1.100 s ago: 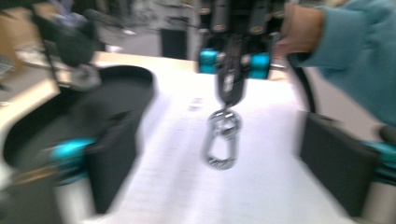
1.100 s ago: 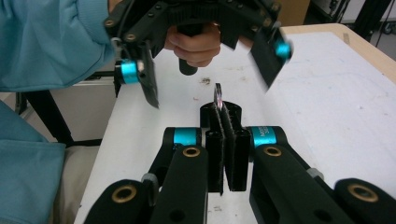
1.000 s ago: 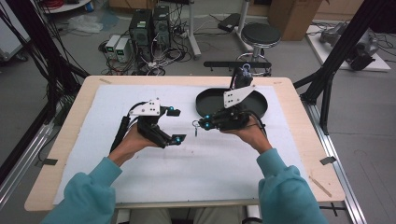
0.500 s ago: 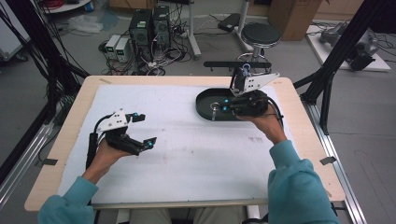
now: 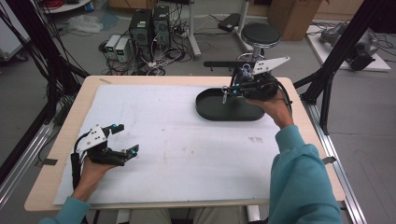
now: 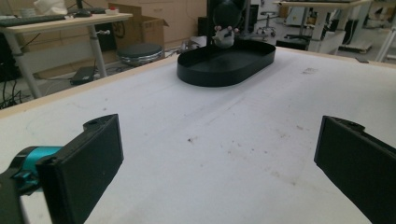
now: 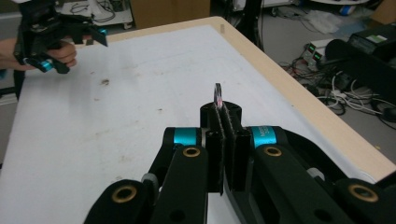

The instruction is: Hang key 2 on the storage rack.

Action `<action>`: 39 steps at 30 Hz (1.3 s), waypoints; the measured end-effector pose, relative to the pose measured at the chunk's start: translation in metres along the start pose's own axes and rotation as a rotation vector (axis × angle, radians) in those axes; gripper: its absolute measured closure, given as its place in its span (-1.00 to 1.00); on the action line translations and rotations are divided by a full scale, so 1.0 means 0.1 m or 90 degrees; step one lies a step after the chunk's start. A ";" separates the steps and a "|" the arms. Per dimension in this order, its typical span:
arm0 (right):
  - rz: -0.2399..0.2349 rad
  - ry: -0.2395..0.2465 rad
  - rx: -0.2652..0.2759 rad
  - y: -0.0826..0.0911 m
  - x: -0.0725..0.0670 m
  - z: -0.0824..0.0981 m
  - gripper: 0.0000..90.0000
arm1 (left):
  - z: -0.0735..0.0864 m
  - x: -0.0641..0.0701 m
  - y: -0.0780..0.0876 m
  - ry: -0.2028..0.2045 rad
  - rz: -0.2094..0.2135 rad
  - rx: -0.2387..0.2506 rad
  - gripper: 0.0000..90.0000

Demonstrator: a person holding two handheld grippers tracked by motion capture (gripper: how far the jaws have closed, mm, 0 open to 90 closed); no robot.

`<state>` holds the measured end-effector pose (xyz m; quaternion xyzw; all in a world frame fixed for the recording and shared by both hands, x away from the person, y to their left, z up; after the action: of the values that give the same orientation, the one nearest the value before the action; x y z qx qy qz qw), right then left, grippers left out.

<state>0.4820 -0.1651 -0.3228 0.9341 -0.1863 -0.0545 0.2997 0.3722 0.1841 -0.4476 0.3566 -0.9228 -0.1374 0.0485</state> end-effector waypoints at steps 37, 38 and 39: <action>0.080 -0.045 -0.094 -0.13 0.69 -0.14 0.98 | 0.19 -0.07 0.27 0.014 -0.068 0.098 -0.96; 0.081 -0.045 -0.096 -0.13 0.70 -0.14 0.98 | 0.18 -0.07 0.27 0.015 -0.068 0.100 -0.96; 0.086 -0.044 -0.100 -0.13 0.72 -0.13 0.98 | 0.18 -0.08 0.28 0.017 -0.070 0.103 -0.96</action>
<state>0.5553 -0.1757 -0.3188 0.8908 -0.2539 -0.0807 0.3682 0.3566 0.2129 -0.4571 0.4114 -0.9091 -0.0603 0.0240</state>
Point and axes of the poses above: each handheld gripper's, and its own axes: y roughly backward along the jaws, z roughly out of its underside, x roughly to its right, the point moved 10 cm from there along -y, roughly forward along the jaws, and after that the axes turned 7 degrees about -x, right-handed, at the moved point
